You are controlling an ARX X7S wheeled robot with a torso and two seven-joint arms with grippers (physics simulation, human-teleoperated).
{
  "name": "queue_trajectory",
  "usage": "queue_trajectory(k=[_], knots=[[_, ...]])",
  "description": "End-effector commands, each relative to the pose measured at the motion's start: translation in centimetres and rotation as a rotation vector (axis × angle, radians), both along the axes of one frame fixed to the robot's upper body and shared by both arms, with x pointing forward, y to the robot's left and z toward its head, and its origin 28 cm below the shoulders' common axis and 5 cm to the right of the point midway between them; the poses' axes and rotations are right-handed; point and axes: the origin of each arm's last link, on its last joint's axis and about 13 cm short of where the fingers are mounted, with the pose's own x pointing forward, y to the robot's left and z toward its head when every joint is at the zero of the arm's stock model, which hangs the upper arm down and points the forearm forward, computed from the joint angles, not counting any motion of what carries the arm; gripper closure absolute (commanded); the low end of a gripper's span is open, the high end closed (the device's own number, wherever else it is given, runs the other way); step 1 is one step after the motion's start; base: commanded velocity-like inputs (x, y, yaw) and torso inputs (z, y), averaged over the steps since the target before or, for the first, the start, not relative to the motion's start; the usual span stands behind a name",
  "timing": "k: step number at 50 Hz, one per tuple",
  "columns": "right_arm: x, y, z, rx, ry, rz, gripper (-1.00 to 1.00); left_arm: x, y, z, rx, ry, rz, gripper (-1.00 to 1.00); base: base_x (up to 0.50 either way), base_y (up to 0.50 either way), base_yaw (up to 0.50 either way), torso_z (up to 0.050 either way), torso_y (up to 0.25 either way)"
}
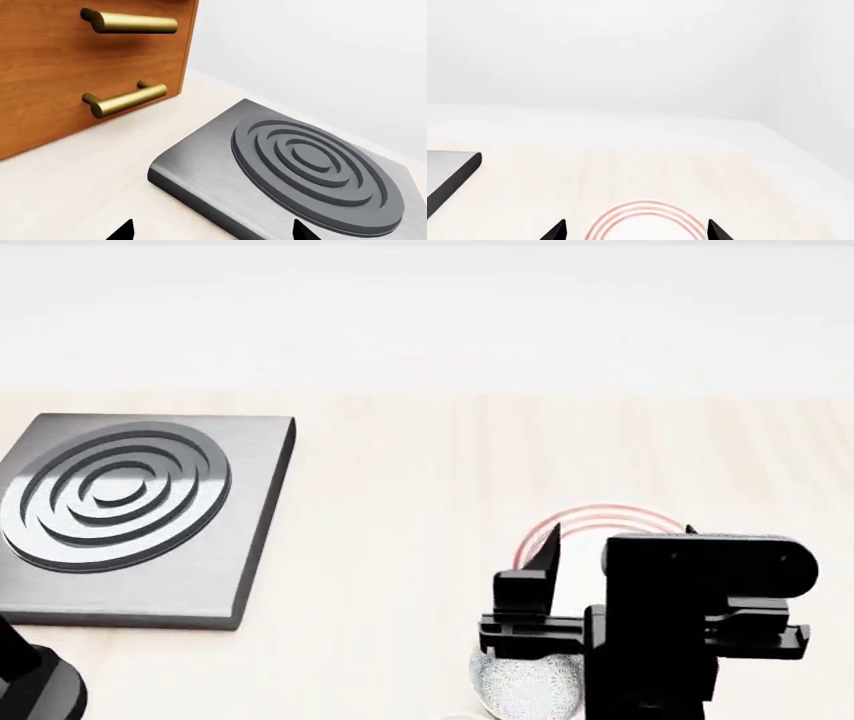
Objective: Pick the akita bowl between the plate and the ramekin and place it on the plate.
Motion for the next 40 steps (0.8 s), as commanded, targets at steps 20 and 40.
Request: queue_trajectory(k=[20,40], knots=[[1.4,0.2,-2.2,0.192,0.259,-0.002,-1.0,0.1,0.0,0.0,-0.011,0.002,0.004,-1.0,0.0,0.0,0.0,0.0,0.0],[1.3,0.2,-3.0,0.188,0.376,0.034,-1.0,0.0,0.0,0.1,-0.01,0.001,0.006,-1.0,0.0,0.0,0.0,0.0,0.0]])
